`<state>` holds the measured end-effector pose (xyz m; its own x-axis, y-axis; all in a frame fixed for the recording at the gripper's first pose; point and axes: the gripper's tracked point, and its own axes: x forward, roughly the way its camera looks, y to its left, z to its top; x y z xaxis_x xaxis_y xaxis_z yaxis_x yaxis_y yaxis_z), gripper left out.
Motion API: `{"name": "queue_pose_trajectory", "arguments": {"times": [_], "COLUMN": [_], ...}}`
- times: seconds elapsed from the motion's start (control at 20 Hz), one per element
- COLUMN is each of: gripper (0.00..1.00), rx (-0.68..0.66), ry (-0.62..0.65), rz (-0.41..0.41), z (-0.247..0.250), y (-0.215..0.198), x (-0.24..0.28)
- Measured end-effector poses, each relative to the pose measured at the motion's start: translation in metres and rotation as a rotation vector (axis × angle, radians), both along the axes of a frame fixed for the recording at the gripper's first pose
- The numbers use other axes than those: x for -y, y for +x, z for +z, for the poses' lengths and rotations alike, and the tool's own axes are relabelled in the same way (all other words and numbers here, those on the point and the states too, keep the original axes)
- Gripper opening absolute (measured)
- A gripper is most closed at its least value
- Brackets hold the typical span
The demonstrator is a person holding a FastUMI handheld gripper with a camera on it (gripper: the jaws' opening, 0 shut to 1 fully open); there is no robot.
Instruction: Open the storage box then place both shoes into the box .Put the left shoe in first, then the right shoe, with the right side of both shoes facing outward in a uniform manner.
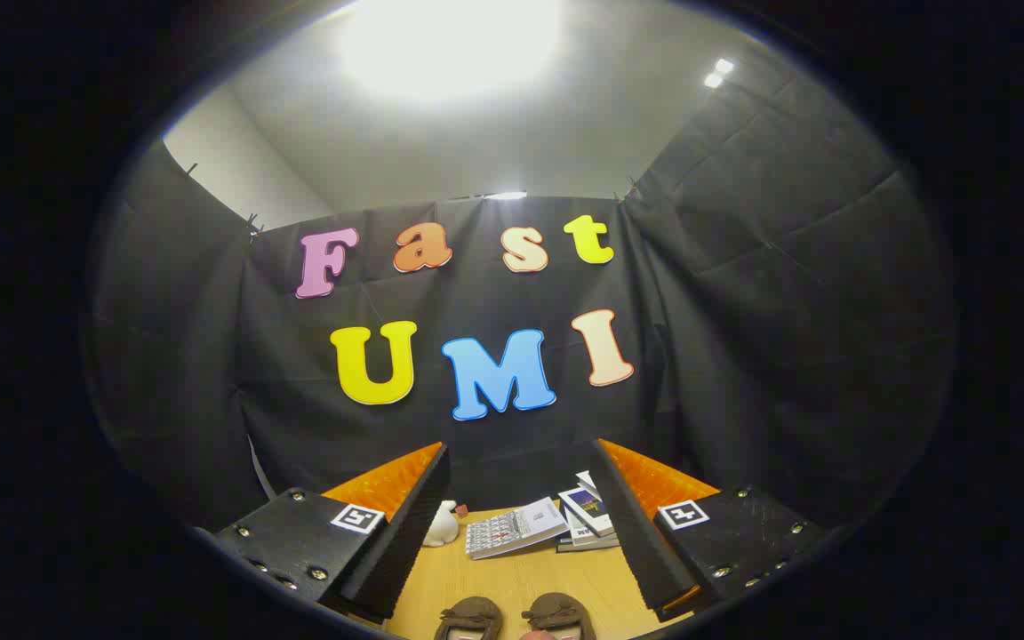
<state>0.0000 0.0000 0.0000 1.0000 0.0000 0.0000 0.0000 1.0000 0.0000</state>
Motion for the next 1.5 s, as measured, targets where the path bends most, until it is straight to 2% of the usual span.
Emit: {"name": "queue_pose_trajectory", "arguments": {"times": [0.3, 0.95, 1.3, 1.5], "gripper": [0.96, 0.96, 0.97, 0.97], "rx": [0.024, 0.081, 0.068, 0.008], "ry": [-0.042, -0.062, -0.086, -0.010], "rz": [0.063, 0.105, 0.119, 0.161], "z": [0.005, 0.013, -0.008, -0.043], "y": [0.006, 0.009, 0.007, 0.003], "x": [-0.020, -0.044, -0.050, -0.064]}}
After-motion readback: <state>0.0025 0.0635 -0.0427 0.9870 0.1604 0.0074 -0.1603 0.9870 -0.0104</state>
